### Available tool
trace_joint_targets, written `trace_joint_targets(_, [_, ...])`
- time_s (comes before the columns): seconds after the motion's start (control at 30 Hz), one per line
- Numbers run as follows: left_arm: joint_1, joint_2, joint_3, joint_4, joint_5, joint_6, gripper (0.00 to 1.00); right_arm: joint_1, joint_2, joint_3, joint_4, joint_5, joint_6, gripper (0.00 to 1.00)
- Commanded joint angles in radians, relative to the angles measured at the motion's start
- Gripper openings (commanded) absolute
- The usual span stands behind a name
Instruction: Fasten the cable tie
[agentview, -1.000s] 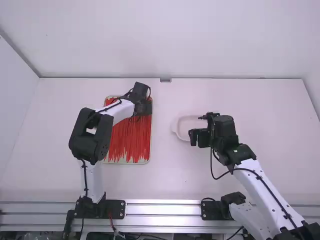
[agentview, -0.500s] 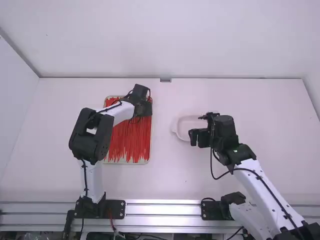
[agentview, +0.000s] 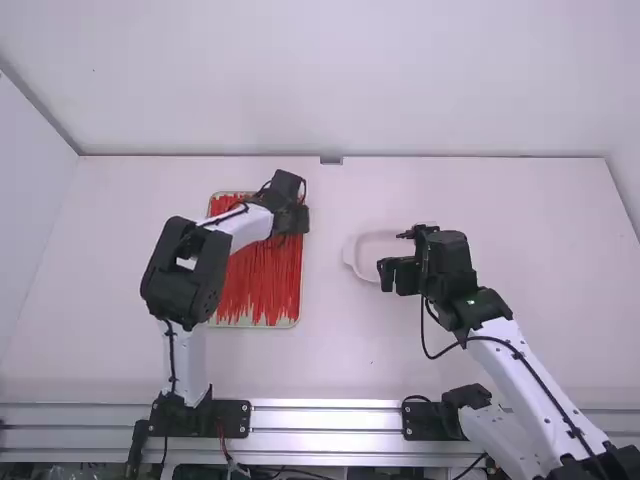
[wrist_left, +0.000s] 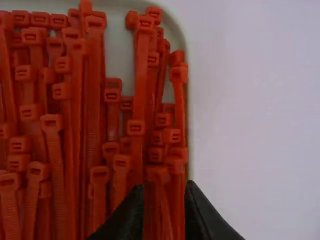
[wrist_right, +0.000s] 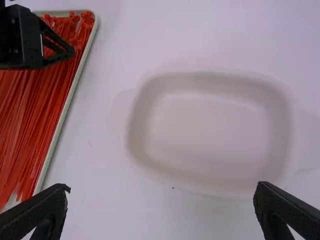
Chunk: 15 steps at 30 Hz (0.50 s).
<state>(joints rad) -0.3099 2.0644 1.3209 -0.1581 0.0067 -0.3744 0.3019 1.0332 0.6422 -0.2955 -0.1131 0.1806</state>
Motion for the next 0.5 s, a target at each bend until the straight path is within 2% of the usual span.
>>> trace_joint_targets(0.0, [-0.005,0.013,-0.008,0.002,0.003,-0.003,0.22,0.006,0.006,0.032,-0.001,0.001,0.003,1.0])
trace_joint_targets(0.47, [-0.002,0.014,-0.026,0.008,-0.027,-0.003,0.2,0.006,0.006,0.032,-0.002,0.001,0.003,1.0])
